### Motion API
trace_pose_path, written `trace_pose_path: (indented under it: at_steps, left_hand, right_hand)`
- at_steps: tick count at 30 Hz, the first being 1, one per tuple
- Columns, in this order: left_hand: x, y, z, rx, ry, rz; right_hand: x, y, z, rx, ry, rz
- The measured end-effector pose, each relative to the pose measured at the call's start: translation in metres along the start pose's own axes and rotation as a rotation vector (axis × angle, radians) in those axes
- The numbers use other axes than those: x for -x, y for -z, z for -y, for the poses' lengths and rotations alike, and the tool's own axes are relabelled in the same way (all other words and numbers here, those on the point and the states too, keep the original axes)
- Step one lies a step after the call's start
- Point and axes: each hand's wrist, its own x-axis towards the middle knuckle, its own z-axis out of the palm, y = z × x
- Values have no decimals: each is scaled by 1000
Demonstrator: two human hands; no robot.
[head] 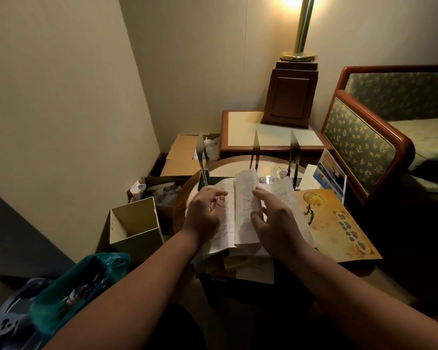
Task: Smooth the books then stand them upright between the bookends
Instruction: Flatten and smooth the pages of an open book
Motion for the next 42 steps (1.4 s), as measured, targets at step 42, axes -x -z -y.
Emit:
trace_pose_path:
  at_steps: [42]
  left_hand:
    - [31, -4, 24, -327, 158, 497]
  right_hand:
    - [-32, -22, -13, 664, 72, 584]
